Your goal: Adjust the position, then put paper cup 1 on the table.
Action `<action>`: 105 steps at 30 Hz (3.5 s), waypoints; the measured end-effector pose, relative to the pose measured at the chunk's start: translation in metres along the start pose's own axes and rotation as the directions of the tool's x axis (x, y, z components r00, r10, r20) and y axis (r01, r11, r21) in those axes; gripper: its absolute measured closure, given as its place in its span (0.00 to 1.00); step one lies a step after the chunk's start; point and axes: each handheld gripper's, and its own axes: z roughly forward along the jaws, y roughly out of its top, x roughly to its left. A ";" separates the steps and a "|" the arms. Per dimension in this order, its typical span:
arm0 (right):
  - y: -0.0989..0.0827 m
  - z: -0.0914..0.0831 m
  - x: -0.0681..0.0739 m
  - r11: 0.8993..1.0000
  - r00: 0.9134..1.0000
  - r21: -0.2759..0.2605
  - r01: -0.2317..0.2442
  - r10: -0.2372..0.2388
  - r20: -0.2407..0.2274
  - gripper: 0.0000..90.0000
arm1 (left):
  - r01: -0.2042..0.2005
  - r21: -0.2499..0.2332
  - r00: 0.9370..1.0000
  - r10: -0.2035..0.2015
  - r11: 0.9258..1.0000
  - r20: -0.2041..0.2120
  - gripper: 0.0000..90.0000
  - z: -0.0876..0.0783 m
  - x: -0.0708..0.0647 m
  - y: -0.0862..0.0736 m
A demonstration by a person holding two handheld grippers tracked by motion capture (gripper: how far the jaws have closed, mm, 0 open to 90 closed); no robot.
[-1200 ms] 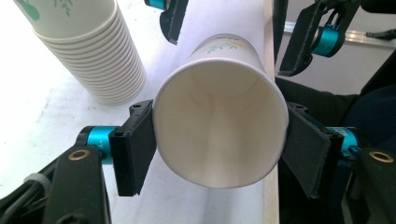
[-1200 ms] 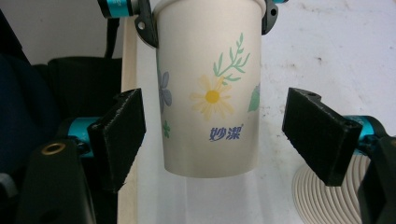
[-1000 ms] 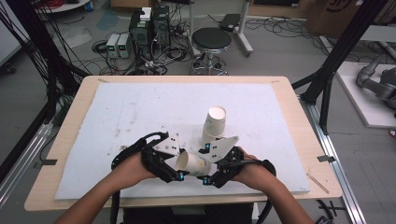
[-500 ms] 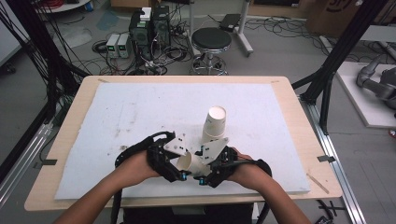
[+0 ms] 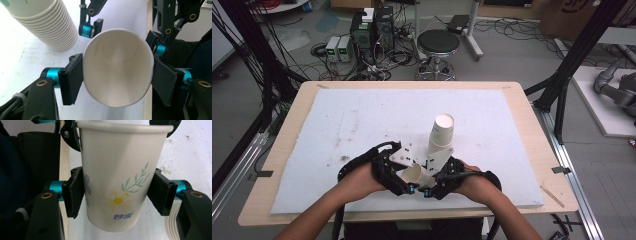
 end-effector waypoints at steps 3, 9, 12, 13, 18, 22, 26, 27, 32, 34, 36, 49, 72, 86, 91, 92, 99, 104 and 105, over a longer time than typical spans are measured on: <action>-0.002 0.000 -0.001 1.000 1.000 -0.008 -0.012 0.012 -0.009 0.40 | 0.008 -0.025 1.000 -0.008 1.000 0.000 0.31 0.001 0.000 -0.002; -0.007 -0.002 -0.003 0.999 0.999 -0.002 -0.032 0.032 -0.016 0.40 | 0.013 -0.157 1.000 -0.012 0.988 0.008 0.18 -0.005 0.002 -0.013; -0.012 -0.005 -0.004 0.999 0.999 -0.008 -0.040 0.040 -0.013 0.40 | 0.035 -0.211 0.999 -0.033 0.977 0.010 0.18 -0.011 0.005 -0.020; -0.013 -0.007 -0.004 0.999 0.999 -0.008 -0.050 0.050 -0.010 0.40 | 0.048 -0.232 0.999 -0.047 0.972 0.008 0.18 -0.013 0.005 -0.023; -0.024 -0.015 -0.005 0.996 0.997 -0.037 -0.076 0.076 0.003 0.40 | 0.105 -0.331 0.994 -0.112 0.938 -0.003 0.18 -0.021 0.007 -0.041; -0.033 -0.021 -0.004 0.994 0.995 -0.057 -0.098 0.100 0.020 0.39 | 0.150 -0.392 0.988 -0.157 0.908 0.013 0.18 -0.022 0.008 -0.056; -0.041 -0.026 -0.003 0.989 0.992 -0.078 -0.124 0.127 0.029 0.39 | 0.170 -0.426 0.982 -0.187 0.888 0.003 0.18 -0.022 0.008 -0.068; -0.043 -0.027 -0.003 0.989 0.991 -0.083 -0.126 0.129 0.031 0.39 | 0.174 -0.437 0.981 -0.193 0.883 0.001 0.18 -0.022 0.008 -0.070; -0.052 -0.032 -0.002 0.982 0.987 -0.118 -0.151 0.157 0.043 0.39 | 0.196 -0.481 0.974 -0.227 0.854 -0.006 0.19 -0.022 0.008 -0.081; -0.057 -0.035 -0.001 0.976 0.983 -0.142 -0.166 0.175 0.051 0.39 | 0.208 -0.496 0.969 -0.247 0.843 -0.013 0.18 -0.022 0.008 -0.086; -0.062 -0.037 0.000 0.969 0.979 -0.169 -0.181 0.194 0.060 0.38 | 0.219 -0.510 0.964 -0.264 0.832 -0.017 0.18 -0.021 0.009 -0.091; -0.105 -0.055 0.007 0.883 0.939 -0.398 -0.248 0.321 0.127 0.38 | 0.275 -0.551 0.928 -0.367 0.788 -0.061 0.18 -0.007 0.012 -0.120; -0.154 -0.080 0.002 0.745 0.772 -0.591 -0.309 0.560 0.302 0.37 | 0.247 -0.632 0.885 -0.436 0.734 -0.161 0.18 -0.020 0.023 -0.144; -0.156 -0.087 -0.013 0.735 0.722 -0.598 -0.319 0.598 0.349 0.37 | 0.238 -0.652 0.885 -0.437 0.720 -0.161 0.19 -0.025 0.024 -0.146; -0.156 -0.086 -0.030 0.736 0.702 -0.593 -0.328 0.610 0.368 0.37 | 0.245 -0.658 0.881 -0.447 0.712 -0.155 0.19 -0.025 0.025 -0.147; -0.156 -0.086 -0.034 0.738 0.698 -0.591 -0.326 0.609 0.375 0.37 | 0.246 -0.655 0.881 -0.447 0.714 -0.156 0.19 -0.025 0.025 -0.148; -0.151 -0.079 -0.057 0.738 0.669 -0.585 -0.337 0.625 0.403 0.37 | 0.248 -0.652 0.881 -0.446 0.716 -0.155 0.19 -0.024 0.025 -0.148; -0.153 -0.069 -0.075 0.715 0.631 -0.589 -0.377 0.664 0.401 0.37 | 0.255 -0.645 0.879 -0.451 0.720 -0.156 0.19 -0.023 0.024 -0.148; -0.155 -0.067 -0.078 0.710 0.618 -0.592 -0.383 0.672 0.407 0.37 | 0.256 -0.643 0.879 -0.450 0.722 -0.156 0.19 -0.023 0.024 -0.148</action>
